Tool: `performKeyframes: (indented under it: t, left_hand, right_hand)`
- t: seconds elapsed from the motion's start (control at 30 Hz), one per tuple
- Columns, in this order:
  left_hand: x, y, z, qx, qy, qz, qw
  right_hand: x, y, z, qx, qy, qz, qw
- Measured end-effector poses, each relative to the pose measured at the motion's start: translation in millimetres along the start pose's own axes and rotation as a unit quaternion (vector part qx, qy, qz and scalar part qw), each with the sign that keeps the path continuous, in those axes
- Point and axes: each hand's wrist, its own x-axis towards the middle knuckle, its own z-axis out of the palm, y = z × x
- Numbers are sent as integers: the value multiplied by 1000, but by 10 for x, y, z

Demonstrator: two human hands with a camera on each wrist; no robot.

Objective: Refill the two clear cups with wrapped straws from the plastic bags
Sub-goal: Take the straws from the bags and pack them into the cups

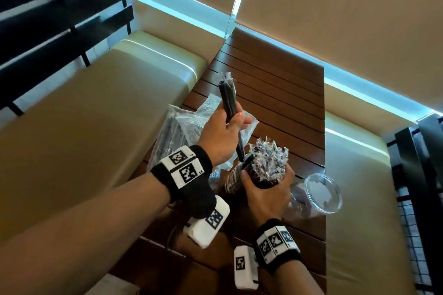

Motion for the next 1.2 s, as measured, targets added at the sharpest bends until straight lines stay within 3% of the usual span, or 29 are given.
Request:
performKeyframes:
  t: [0.4, 0.57, 1.03, 1.2]
  left_hand:
    - [-21, 49, -8, -38, 26, -49, 998]
    - [-4, 28, 109, -30, 73, -45, 996]
    - [-64, -128, 121, -41, 141, -37, 988]
    - [-67, -99, 135, -53, 156, -55, 985]
  right_hand:
    - [44, 36, 30, -52, 41, -42, 997]
    - [29, 27, 44, -56, 40, -41, 997]
    - [-46, 145, -14, 14, -83, -72, 994]
    - [-8, 141, 0, -11, -71, -64, 995]
